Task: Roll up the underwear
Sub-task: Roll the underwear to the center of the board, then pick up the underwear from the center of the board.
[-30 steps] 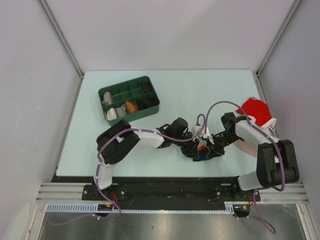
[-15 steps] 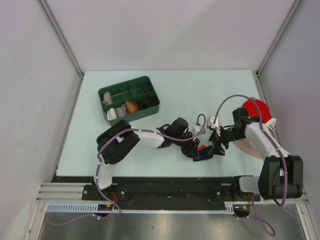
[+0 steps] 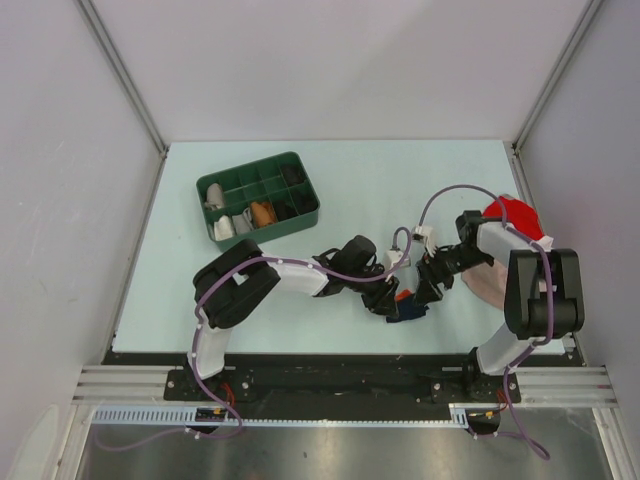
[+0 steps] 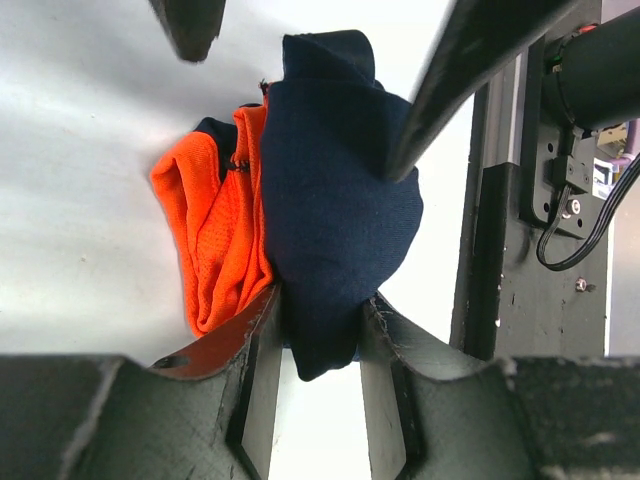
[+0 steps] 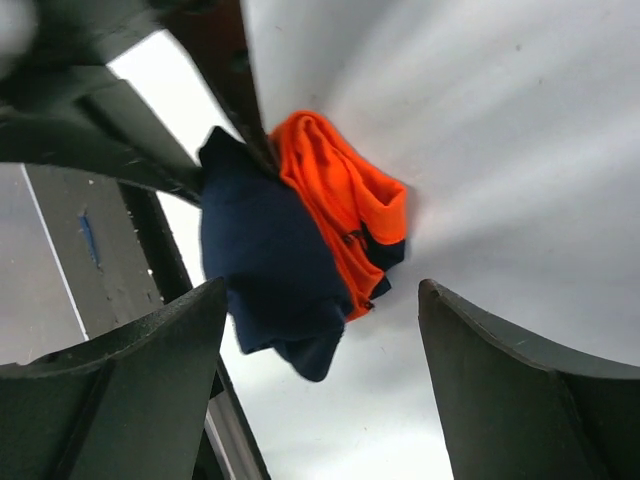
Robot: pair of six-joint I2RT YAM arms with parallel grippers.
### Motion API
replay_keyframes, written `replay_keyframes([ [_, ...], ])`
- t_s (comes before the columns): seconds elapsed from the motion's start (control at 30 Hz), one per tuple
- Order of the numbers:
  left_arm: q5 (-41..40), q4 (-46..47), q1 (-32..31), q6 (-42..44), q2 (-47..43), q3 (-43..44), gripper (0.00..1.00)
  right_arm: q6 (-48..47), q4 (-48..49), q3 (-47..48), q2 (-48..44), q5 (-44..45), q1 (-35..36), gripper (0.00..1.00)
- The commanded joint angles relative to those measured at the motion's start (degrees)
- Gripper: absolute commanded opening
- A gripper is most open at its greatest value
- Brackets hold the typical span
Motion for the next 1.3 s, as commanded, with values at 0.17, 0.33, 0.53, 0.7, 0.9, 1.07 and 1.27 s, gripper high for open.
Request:
replay_keyframes([
  [0.17,-3.4,-1.1,-0.1,-0.7,2.2,-1.0,0.39,5.8,0.3,3.7,7.8,5.6,3.4,0.81],
  [0.33,-3.3,-1.1,-0.1,-0.8,2.2,-0.5,0.39,6.8,0.3,4.2,10.4,7.3,6.1,0.75],
  [0.53,-3.4,-1.5,-0.1,-0.8,2.2,-0.4,0.39,6.8,-1.1,5.8,14.4,8.1,8.6,0.56],
  [0.7,-3.9,-1.7,-0.1,-0.8,2.1,-0.2,0.41,4.9,-3.8,7.0,15.6,7.0,8.7,0.21],
  [0.9,-8.2,-1.4,-0.1,-0.4,-2.2,-1.3,0.55,1.9,-6.8,7.8,15.3,3.6,8.3,0.0],
  [1.07,-11.9,-0.4,0.9,-0.3,-7.9,-3.1,0.62,-0.5,-8.5,8.1,14.0,0.6,6.8,0.0],
  [1.27,-14.0,0.3,2.7,0.4,-15.8,-5.9,0.71,-4.9,-12.9,9.3,12.5,-4.0,4.1,0.0],
])
